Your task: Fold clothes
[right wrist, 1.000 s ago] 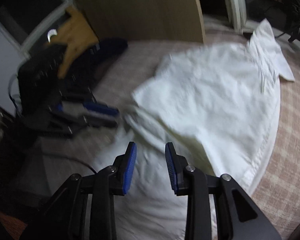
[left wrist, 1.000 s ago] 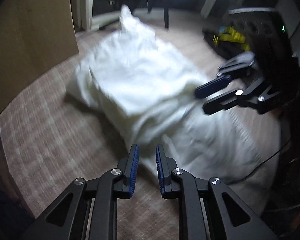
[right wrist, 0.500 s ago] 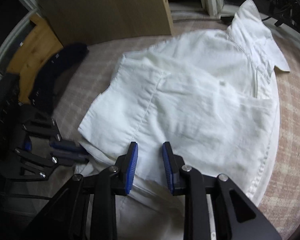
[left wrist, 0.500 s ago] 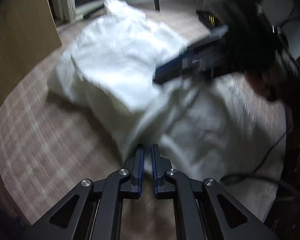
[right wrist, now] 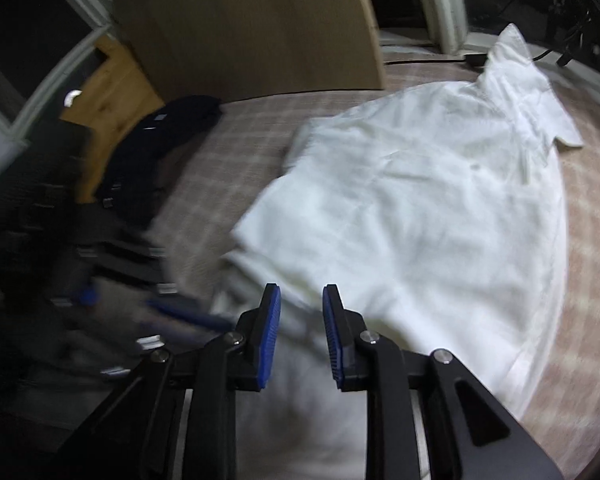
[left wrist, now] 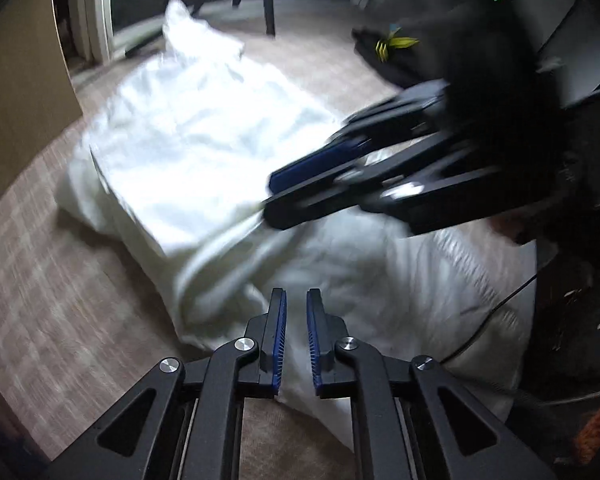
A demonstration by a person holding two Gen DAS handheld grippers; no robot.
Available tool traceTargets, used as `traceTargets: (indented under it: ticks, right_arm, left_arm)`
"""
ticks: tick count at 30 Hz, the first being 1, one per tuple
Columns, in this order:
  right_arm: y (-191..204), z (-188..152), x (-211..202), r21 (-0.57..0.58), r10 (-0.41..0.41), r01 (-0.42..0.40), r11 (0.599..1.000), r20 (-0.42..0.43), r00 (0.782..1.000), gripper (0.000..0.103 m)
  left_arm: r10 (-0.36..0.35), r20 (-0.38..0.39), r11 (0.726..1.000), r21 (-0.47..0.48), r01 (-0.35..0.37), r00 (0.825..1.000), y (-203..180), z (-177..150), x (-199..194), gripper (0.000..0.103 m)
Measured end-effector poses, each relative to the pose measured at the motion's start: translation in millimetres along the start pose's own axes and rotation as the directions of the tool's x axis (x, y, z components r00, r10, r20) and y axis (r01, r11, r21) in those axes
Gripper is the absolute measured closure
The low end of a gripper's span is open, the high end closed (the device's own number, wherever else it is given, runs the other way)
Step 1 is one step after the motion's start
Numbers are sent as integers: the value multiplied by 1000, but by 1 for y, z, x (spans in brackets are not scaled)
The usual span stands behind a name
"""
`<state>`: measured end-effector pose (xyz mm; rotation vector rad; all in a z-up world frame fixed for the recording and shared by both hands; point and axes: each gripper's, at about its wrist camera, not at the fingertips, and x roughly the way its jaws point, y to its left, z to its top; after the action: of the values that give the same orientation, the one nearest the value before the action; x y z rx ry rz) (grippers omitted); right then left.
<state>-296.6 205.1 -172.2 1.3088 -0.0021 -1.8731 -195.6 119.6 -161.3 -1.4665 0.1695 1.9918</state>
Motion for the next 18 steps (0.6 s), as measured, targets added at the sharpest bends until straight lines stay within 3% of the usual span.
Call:
traceTargets:
  ticks: [4, 8, 12, 18]
  right_arm:
    - [17, -9, 16, -71, -5, 3, 997, -28, 1000, 90]
    - [21, -9, 34, -74, 6, -10, 997, -54, 999, 91]
    - [23, -9, 40, -108, -42, 35, 993, -63, 997, 91]
    - [23, -8, 40, -89, -42, 36, 995, -61, 997, 91]
  left_arm:
    - [3, 18, 999, -54, -2, 1000, 10, -13, -9, 94]
    - [20, 32, 997, -69, -18, 999, 17, -14, -17, 94]
    - [36, 63, 996, -89, -30, 997, 22, -23, -31, 89]
    - [76, 20, 987, -143, -72, 997, 38, -9, -3, 89]
